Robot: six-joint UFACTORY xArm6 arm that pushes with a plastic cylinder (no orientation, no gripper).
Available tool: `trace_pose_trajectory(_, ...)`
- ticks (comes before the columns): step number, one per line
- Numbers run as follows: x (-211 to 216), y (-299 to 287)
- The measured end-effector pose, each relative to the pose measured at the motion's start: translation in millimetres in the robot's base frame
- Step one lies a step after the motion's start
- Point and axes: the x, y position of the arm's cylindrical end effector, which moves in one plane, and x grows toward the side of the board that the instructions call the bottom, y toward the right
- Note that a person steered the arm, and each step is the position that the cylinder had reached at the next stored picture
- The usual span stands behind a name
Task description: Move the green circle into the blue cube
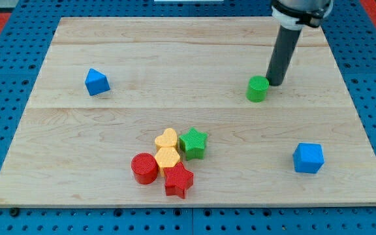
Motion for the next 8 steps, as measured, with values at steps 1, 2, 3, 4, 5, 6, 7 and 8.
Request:
trace_pose_trajectory(1, 1.2, -60.5)
trace_pose_trajectory(2, 48.0, -86.5)
trace_pose_trajectory(3, 1.4, -84.1)
trace_pose_trajectory(4, -12.5, -48.1)
trace_pose_trajectory(5, 41.3, -28.1)
trace_pose_trajectory(6, 102.8, -28.0)
trace_pose_trajectory(7, 83.9, -46.0)
trace_pose_trajectory(8, 109.8, -75.4)
